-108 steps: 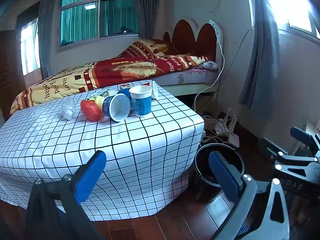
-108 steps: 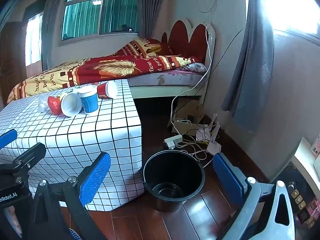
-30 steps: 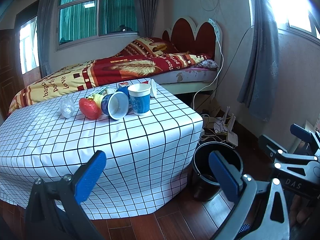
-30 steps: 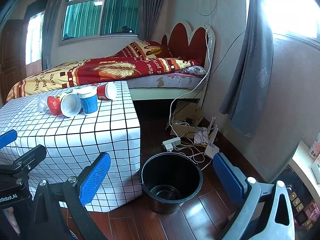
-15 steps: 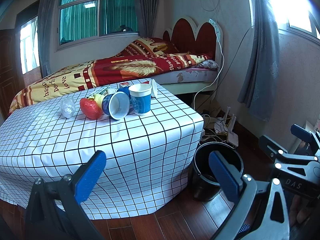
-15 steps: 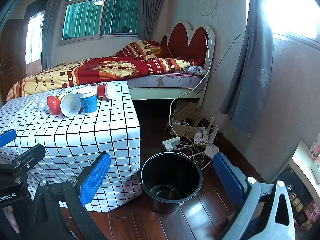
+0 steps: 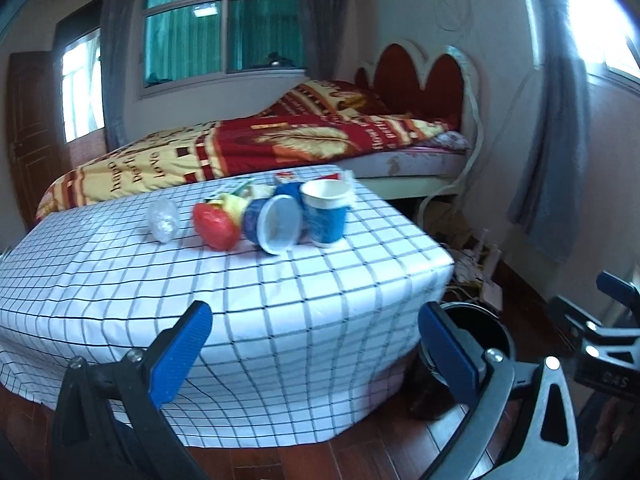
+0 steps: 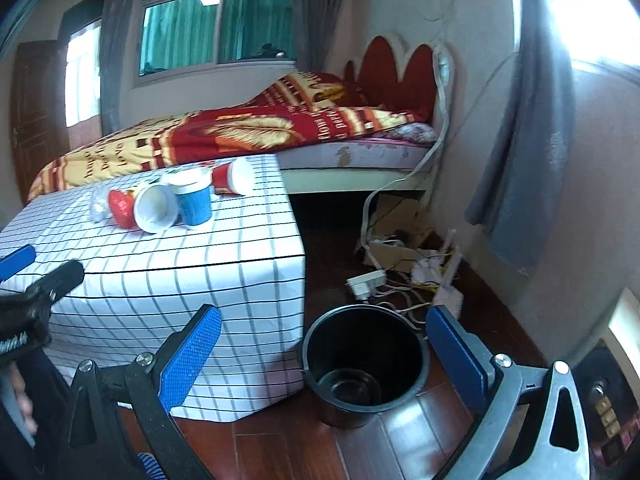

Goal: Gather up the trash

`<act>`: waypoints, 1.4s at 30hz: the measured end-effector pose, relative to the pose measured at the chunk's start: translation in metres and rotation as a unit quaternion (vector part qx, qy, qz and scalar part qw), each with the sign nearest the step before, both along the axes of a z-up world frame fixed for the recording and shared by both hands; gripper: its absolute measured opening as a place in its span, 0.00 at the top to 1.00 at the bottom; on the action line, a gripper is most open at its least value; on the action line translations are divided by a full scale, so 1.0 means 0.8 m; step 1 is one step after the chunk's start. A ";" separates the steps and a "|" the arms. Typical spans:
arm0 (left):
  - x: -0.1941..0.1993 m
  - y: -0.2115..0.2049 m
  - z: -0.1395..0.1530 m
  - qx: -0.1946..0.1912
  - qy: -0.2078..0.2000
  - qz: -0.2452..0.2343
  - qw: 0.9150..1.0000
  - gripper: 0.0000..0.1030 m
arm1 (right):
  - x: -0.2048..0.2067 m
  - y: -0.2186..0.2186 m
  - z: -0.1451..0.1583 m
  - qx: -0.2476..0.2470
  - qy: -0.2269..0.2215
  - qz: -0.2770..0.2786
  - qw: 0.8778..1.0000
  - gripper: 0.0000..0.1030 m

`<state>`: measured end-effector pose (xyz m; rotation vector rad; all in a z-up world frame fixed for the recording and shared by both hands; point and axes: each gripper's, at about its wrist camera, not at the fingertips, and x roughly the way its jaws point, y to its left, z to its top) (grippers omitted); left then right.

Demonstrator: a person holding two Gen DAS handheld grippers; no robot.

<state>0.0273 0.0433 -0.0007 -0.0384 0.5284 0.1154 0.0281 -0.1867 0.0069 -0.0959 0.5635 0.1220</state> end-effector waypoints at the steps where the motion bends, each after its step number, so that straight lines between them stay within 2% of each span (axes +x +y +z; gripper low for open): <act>1: 0.006 0.007 -0.001 0.001 0.004 0.008 1.000 0.00 | 0.005 0.004 0.000 0.001 0.002 0.010 1.000 0.00; 6: 0.031 0.055 -0.008 -0.006 0.017 0.042 0.999 0.00 | 0.036 0.041 0.000 0.000 0.006 0.070 0.998 0.00; 11: 0.050 0.106 -0.014 -0.015 0.018 0.079 0.997 0.00 | 0.076 0.078 0.003 0.010 0.002 0.105 0.994 0.00; 13: 0.061 0.119 -0.018 -0.022 0.023 0.083 0.996 0.00 | 0.091 0.091 0.004 0.015 0.001 0.114 0.993 0.02; 15: 0.071 0.129 -0.020 -0.026 0.022 0.089 0.995 0.00 | 0.114 0.109 0.006 0.016 0.001 0.125 0.992 0.10; 19: 0.095 0.134 -0.024 -0.030 0.021 0.078 0.996 0.10 | 0.151 0.133 0.013 0.030 0.005 0.137 0.990 0.20; 23: 0.121 0.130 -0.026 -0.032 0.019 0.066 0.997 0.11 | 0.193 0.157 0.019 0.039 0.004 0.141 0.989 0.24; 25: 0.137 0.127 -0.030 -0.033 0.022 0.057 0.998 0.14 | 0.214 0.167 0.018 0.041 0.010 0.140 0.989 0.29; 27: 0.152 0.125 -0.036 -0.036 0.030 0.047 0.998 0.18 | 0.237 0.175 0.014 0.048 0.022 0.142 0.988 0.39; 32: 0.185 0.119 -0.050 -0.060 0.042 0.035 0.997 0.21 | 0.283 0.203 0.002 0.040 0.040 0.150 0.987 0.40; 34: 0.199 0.114 -0.056 -0.067 0.050 0.026 0.996 0.27 | 0.293 0.210 -0.005 0.033 0.051 0.154 0.986 0.46; 36: 0.211 0.110 -0.063 -0.069 0.058 0.022 0.996 0.31 | 0.299 0.209 -0.016 0.036 0.073 0.160 0.984 0.63; 42: 0.224 0.117 -0.078 -0.089 0.082 0.018 0.993 0.51 | 0.288 0.198 -0.041 0.034 0.105 0.172 0.979 0.83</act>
